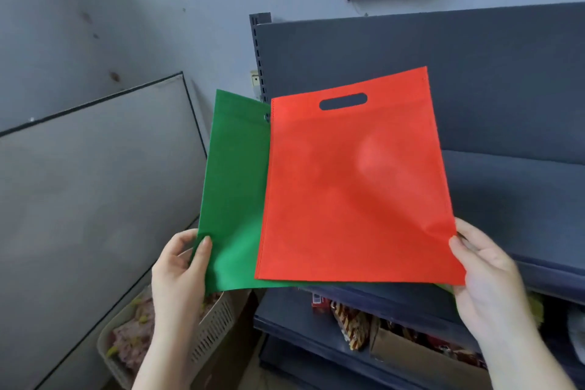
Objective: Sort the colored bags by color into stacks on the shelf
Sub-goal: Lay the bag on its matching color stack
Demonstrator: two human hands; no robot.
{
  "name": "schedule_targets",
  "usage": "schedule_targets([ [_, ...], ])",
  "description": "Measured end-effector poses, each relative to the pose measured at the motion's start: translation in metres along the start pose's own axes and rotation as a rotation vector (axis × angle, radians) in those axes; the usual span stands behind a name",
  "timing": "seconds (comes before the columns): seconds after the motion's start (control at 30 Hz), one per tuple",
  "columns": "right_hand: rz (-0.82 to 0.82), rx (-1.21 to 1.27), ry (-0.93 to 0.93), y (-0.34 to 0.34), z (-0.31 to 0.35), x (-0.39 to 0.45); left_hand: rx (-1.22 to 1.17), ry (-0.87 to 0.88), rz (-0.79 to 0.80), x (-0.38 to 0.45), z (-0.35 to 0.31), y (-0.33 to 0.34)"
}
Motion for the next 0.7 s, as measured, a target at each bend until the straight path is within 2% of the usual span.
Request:
schedule_targets([
  [0.13, 0.084, 0.038, 0.044, 0.012, -0.009, -0.029, -0.087, 0.001, -0.15, -0.043, -0.002, -0.049],
  [0.37, 0.279, 0.081, 0.153, 0.051, -0.025, -0.086, -0.071, 0.049, -0.379, -0.108, -0.011, -0.154],
  [0.57, 0.475, 0.115, 0.271, 0.11, -0.049, -0.146, -0.126, 0.126, -0.569, -0.165, -0.041, -0.25],
  [0.7, 0.594, 0.137, 0.318, 0.156, -0.06, -0.203, -0.082, 0.146, -0.689, -0.212, -0.063, -0.318],
])
Point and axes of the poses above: each hand's wrist, its own x-axis towards the middle knuckle, its own y-axis out of the palm, z = x × y, the point moved 5 cm from there along x, towards the middle knuckle, and after that the axes turned 1 degree about x, right-handed, at the moved point
